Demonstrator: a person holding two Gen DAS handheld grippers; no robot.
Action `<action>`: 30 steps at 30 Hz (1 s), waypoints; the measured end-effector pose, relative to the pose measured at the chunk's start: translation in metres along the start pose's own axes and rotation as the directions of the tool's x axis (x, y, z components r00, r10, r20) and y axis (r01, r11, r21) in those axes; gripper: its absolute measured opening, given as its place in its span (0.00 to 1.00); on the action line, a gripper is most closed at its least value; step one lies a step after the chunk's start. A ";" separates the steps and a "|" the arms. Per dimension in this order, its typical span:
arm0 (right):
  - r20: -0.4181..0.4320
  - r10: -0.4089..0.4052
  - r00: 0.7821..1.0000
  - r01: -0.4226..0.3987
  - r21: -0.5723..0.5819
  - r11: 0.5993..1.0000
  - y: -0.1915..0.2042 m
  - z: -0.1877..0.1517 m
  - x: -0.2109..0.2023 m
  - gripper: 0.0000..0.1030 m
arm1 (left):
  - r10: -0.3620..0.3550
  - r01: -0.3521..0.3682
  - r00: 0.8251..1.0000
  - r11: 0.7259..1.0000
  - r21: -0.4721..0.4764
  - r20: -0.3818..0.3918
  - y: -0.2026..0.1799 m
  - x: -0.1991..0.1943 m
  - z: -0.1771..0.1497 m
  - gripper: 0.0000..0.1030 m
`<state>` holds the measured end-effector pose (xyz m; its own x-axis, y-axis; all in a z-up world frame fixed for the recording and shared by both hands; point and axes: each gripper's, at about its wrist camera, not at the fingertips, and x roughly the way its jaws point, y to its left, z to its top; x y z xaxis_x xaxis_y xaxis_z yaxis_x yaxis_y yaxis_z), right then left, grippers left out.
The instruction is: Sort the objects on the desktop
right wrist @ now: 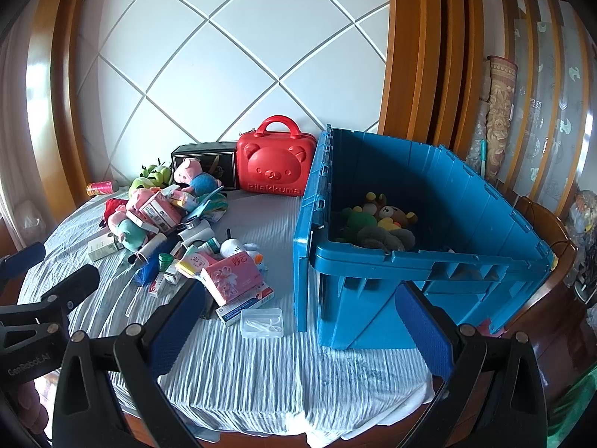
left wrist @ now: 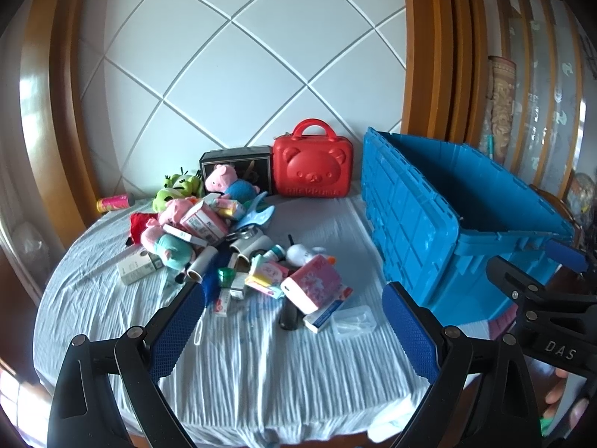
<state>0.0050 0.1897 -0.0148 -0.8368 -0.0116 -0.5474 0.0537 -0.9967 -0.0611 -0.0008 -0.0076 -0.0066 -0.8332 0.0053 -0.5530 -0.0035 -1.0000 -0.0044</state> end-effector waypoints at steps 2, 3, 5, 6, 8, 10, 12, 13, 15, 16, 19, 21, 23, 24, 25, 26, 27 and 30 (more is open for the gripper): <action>-0.001 0.000 1.000 0.000 0.000 1.000 0.001 -0.001 0.000 1.00 | 0.001 -0.001 1.000 1.000 -0.001 -0.001 0.001 0.000 -0.001 0.94; -0.001 0.000 1.000 0.000 0.000 1.000 0.001 -0.001 0.000 1.00 | 0.001 -0.001 1.000 1.000 -0.001 -0.002 0.002 0.001 -0.001 0.94; -0.003 -0.001 1.000 0.001 -0.002 1.000 0.003 -0.001 0.000 1.00 | 0.003 -0.003 1.000 1.000 -0.001 -0.001 0.003 0.001 -0.002 0.94; -0.003 -0.001 1.000 0.001 -0.002 1.000 0.004 -0.001 0.001 1.00 | 0.004 -0.004 1.000 1.000 -0.001 -0.001 0.004 0.001 -0.003 0.94; -0.004 -0.001 1.000 0.001 -0.004 1.000 0.007 -0.002 0.000 1.00 | 0.004 -0.004 1.000 1.000 0.000 0.000 0.007 0.000 -0.005 0.94; -0.003 0.000 1.000 0.000 -0.006 1.000 0.010 -0.003 -0.001 1.00 | -0.001 0.001 1.000 1.000 -0.001 0.004 0.010 -0.001 -0.007 0.94; -0.004 0.002 1.000 -0.002 -0.009 1.000 0.014 -0.003 -0.001 1.00 | 0.005 -0.005 1.000 1.000 0.004 0.011 0.013 -0.003 -0.009 0.94; -0.004 0.002 1.000 -0.002 -0.010 1.000 0.016 -0.004 -0.001 1.00 | 0.008 -0.008 1.000 1.000 0.007 0.015 0.015 -0.004 -0.010 0.94; -0.005 0.005 1.000 -0.005 -0.013 1.000 0.021 -0.004 -0.002 1.00 | 0.014 -0.014 1.000 1.000 0.007 0.021 0.018 -0.005 -0.012 0.94; -0.006 0.006 1.000 -0.006 -0.015 1.000 0.024 -0.005 -0.002 1.00 | 0.015 -0.015 1.000 1.000 0.004 0.023 0.021 -0.006 -0.013 0.94; -0.014 0.011 1.000 -0.012 -0.018 1.000 0.033 -0.008 0.000 1.00 | 0.022 -0.022 1.000 1.000 0.000 0.019 0.029 -0.005 -0.015 0.94; -0.022 0.017 1.000 -0.017 -0.019 1.000 0.039 -0.011 0.002 1.00 | 0.023 -0.023 1.000 1.000 -0.002 0.009 0.036 -0.002 -0.018 0.94; -0.036 0.026 0.999 -0.026 -0.021 0.999 0.047 -0.014 0.008 1.00 | 0.025 -0.025 1.000 1.000 -0.009 -0.007 0.043 0.003 -0.024 0.94; -0.043 0.030 0.999 -0.031 -0.023 0.999 0.050 -0.016 0.011 1.00 | 0.029 -0.029 0.999 0.999 -0.013 -0.017 0.047 0.007 -0.027 0.94; -0.053 0.036 0.998 -0.038 -0.026 0.999 0.055 -0.018 0.016 1.00 | 0.034 -0.034 0.999 0.999 -0.017 -0.029 0.052 0.012 -0.030 0.94; -0.065 0.044 0.997 -0.046 -0.032 0.998 0.059 -0.021 0.021 1.00 | 0.038 -0.039 0.998 0.999 -0.021 -0.040 0.056 0.017 -0.034 0.94; -0.076 0.052 0.996 -0.055 -0.037 0.998 0.064 -0.023 0.027 1.00 | 0.046 -0.047 0.997 0.999 -0.026 -0.056 0.061 0.025 -0.038 0.94; -0.126 0.082 0.989 -0.090 -0.059 0.994 0.079 -0.028 0.053 1.00 | 0.076 -0.081 0.991 0.996 -0.043 -0.106 0.076 0.050 -0.050 0.94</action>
<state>-0.0198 0.1126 -0.0725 -0.7543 -0.0831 -0.6512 0.1610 -0.9851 -0.0609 -0.0153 -0.0837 -0.0764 -0.7680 -0.0706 -0.6366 0.0876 -0.9961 0.0049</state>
